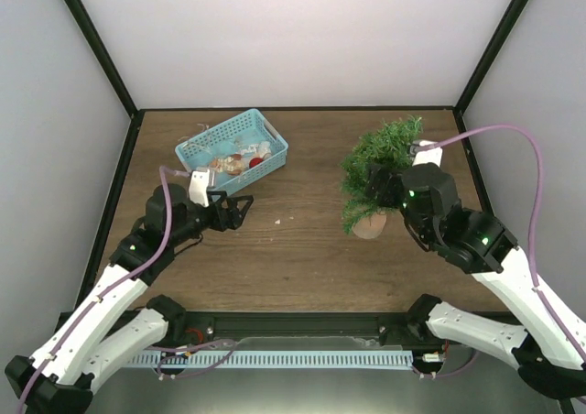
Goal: Decorate the small christmas tree
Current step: Move the christmas tree to the center of the board.
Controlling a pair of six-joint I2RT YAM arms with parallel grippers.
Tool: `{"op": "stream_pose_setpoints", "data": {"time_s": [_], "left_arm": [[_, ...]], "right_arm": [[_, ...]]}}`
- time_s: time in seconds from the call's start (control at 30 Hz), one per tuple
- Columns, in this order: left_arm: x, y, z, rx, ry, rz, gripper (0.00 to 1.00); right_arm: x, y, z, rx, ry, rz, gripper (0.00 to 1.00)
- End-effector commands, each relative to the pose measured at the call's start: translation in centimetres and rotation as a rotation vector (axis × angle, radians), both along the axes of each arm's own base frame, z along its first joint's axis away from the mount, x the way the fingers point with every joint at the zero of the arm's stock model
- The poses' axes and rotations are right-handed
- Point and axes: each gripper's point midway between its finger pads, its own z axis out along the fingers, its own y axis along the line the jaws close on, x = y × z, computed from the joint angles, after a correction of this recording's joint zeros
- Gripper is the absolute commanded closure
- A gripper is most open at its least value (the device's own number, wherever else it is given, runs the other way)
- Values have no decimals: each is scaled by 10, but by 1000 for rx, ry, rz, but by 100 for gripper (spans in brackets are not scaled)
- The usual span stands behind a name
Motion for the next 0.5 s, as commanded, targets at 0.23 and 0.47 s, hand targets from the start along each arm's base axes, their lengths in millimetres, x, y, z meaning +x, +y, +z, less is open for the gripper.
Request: {"op": "stream_pose_setpoints", "data": {"time_s": [0.23, 0.47], "left_arm": [[-7, 6, -4, 85, -55, -28, 7], [-10, 12, -14, 104, -55, -11, 7]], "right_arm": [[22, -18, 42, -236, -232, -77, 11], [54, -5, 21, -308, -243, -80, 26]]}}
